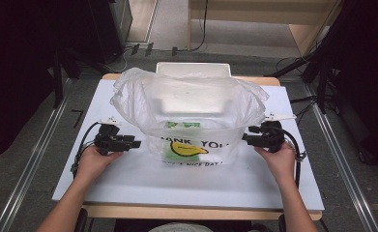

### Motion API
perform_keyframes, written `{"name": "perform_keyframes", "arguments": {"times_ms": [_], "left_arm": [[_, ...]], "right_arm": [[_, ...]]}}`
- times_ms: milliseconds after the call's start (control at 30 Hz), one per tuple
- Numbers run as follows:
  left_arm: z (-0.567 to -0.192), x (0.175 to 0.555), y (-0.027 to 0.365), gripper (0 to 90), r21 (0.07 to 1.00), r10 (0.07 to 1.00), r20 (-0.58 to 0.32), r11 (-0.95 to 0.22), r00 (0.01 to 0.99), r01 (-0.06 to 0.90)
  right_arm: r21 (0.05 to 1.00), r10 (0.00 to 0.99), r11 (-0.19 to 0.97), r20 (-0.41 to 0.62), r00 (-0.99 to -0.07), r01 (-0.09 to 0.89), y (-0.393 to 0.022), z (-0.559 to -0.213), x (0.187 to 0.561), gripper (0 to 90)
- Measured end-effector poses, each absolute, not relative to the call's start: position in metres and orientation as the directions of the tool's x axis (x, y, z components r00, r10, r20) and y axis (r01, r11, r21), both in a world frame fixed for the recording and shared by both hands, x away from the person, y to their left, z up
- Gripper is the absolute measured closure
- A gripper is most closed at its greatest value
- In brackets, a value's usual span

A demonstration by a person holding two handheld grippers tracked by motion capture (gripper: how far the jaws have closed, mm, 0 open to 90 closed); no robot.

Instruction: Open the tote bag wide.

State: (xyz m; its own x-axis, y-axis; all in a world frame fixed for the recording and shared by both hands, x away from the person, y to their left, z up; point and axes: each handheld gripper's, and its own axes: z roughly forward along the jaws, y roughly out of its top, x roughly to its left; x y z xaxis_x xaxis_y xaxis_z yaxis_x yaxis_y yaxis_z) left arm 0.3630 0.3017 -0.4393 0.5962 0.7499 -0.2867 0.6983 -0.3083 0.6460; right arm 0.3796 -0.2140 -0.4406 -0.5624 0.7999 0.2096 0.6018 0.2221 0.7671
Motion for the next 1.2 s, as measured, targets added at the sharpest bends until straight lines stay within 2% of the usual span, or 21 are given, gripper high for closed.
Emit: {"name": "perform_keyframes", "arguments": {"times_ms": [100,267,300,400,667,867,967,1200], "left_arm": [[-0.432,0.368,0.304,60.5,0.643,0.731,-0.343,-0.276,0.590,0.714],[-0.407,0.377,0.310,67.3,0.669,0.718,-0.355,-0.252,0.599,0.699],[-0.393,0.382,0.311,72.0,0.677,0.722,-0.355,-0.241,0.595,0.696],[-0.375,0.387,0.307,77.3,0.690,0.728,-0.305,-0.275,0.614,0.669],[-0.329,0.398,0.298,74.2,0.728,0.683,-0.254,-0.331,0.685,0.600],[-0.306,0.416,0.305,75.1,0.728,0.682,-0.280,-0.308,0.676,0.612],[-0.283,0.423,0.308,75.8,0.744,0.696,-0.233,-0.323,0.679,0.586],[-0.241,0.432,0.308,78.0,0.759,0.693,-0.202,-0.336,0.692,0.558]], "right_arm": [[0.783,0.805,0.201,0.210,-0.554,0.589,-0.219,-0.430,0.379,42.9],[0.796,0.783,0.163,0.255,-0.567,0.583,-0.224,-0.410,0.379,47.0],[0.804,0.780,0.183,0.232,-0.581,0.566,-0.226,-0.401,0.380,47.6],[0.811,0.769,0.201,0.217,-0.601,0.549,-0.230,-0.383,0.383,48.4],[0.838,0.744,0.212,0.195,-0.639,0.503,-0.240,-0.335,0.396,51.4],[0.858,0.742,0.230,0.151,-0.654,0.459,-0.237,-0.295,0.404,54.8],[0.870,0.734,0.232,0.137,-0.665,0.435,-0.236,-0.276,0.408,57.5],[0.877,0.720,0.245,0.122,-0.684,0.414,-0.224,-0.236,0.415,64.5]]}}
